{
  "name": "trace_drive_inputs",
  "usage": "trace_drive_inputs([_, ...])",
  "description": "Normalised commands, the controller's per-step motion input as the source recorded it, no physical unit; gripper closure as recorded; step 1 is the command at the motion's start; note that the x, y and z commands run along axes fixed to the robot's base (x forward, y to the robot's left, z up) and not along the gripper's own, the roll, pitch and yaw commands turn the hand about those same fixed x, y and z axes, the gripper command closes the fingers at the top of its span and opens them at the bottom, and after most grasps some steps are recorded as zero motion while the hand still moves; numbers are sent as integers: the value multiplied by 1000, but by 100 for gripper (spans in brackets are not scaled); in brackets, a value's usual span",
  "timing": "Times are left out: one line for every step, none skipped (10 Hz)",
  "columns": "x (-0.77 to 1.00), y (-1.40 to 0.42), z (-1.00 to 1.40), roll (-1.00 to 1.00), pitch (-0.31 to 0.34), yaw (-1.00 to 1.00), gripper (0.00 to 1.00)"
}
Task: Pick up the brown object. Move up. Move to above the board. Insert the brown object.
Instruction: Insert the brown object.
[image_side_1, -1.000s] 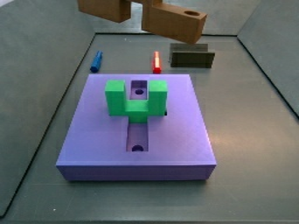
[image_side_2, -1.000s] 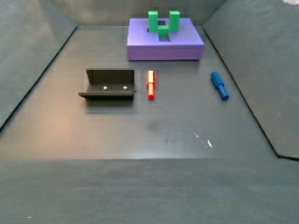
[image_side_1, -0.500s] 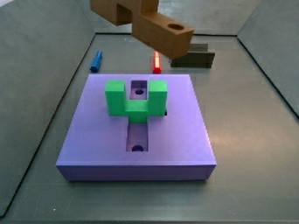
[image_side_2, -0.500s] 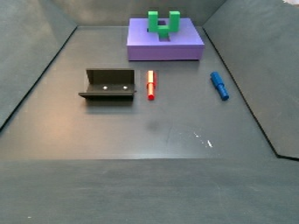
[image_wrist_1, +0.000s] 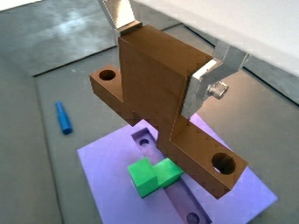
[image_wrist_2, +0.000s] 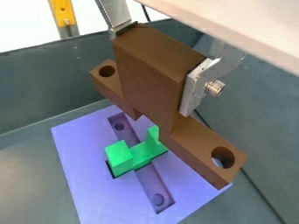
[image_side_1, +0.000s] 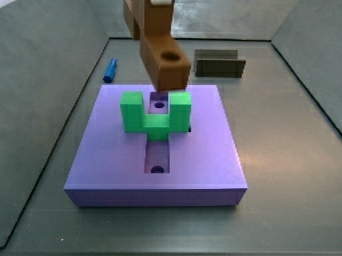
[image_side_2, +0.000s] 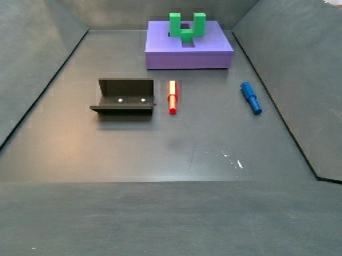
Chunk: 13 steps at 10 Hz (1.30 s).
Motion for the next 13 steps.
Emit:
trace_drive_inputs([0, 0, -346, -313, -183, -703, 100])
trace_drive_inputs([0, 0, -389, -296, -179, -694, 100])
trace_drive_inputs([0, 0, -369, -317, -154, -689, 100])
trace_drive_inputs([-9, -11, -69, -144, -61, -323, 100])
trace_drive_inputs([-69, -37, -77, -116, -83, -63, 100])
trace_drive_inputs([-23, -34, -123, -94, -93, -31, 100])
trace_drive_inputs([-6, -74, -200, -30, -106, -29, 100])
trace_drive_inputs([0, -117, -311, -36, -143, -117, 100])
trace_drive_inputs([0, -57, -351, -80, -153, -134, 100])
trace_drive_inputs([0, -54, -166, 0, -4, -114, 100])
trace_drive_inputs([174, 0, -146, 17, 0, -260, 100])
trace_drive_inputs([249, 0, -211, 16, 27, -397, 100])
trace_drive_inputs([231, 0, -214, 40, 26, -417, 100])
